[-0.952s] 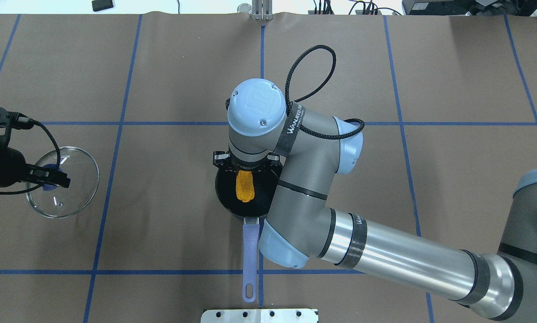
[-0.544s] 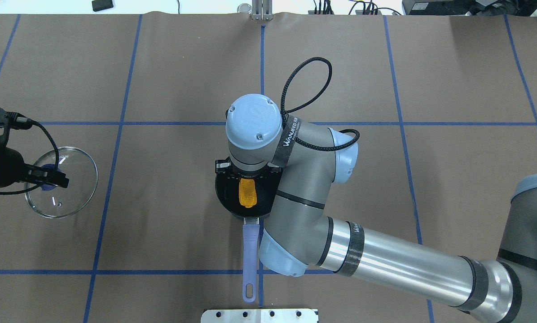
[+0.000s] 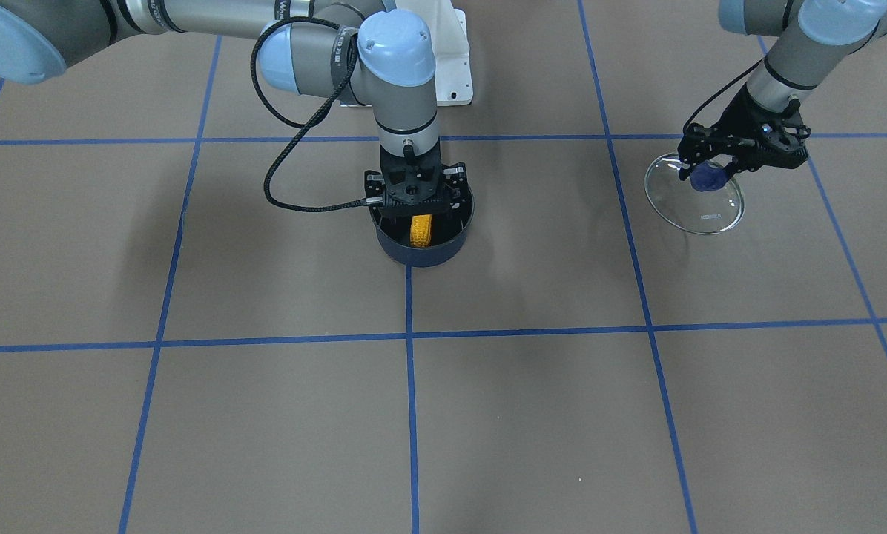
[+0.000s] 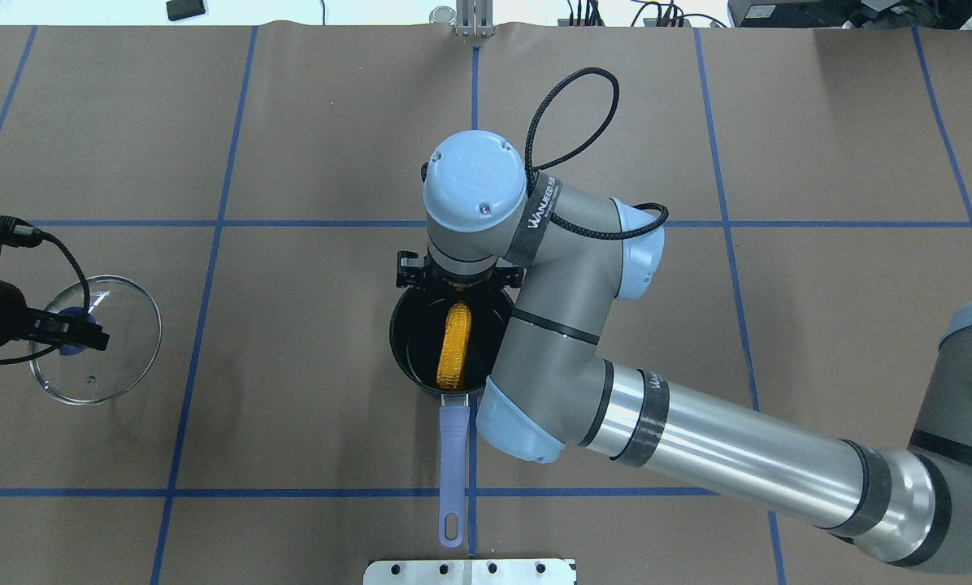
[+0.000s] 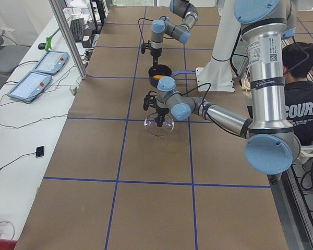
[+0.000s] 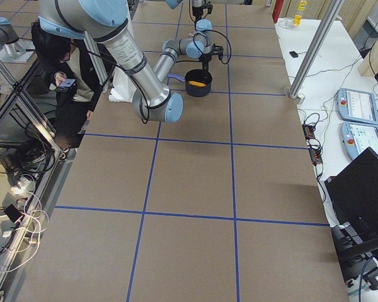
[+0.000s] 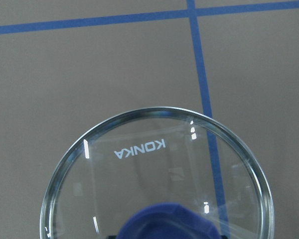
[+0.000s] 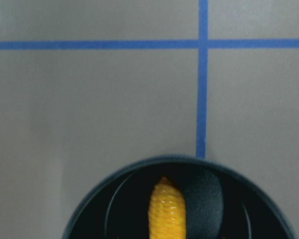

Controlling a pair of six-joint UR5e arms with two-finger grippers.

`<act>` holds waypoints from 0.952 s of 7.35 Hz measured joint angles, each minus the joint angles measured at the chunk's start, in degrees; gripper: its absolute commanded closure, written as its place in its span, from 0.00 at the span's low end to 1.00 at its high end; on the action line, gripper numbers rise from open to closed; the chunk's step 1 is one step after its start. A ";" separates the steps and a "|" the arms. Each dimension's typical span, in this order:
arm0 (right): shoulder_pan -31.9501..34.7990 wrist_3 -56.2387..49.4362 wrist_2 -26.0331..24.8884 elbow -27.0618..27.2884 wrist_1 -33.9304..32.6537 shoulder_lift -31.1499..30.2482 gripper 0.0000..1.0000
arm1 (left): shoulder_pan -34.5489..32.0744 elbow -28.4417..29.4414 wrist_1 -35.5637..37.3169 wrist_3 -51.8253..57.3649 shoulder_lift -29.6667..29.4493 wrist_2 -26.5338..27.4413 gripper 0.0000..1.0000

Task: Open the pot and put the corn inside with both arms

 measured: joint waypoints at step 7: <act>20.27 -23.59 18.33 3.21 0.20 -10.43 0.00 | -0.16 9.28 -11.13 2.48 1.87 -0.94 0.58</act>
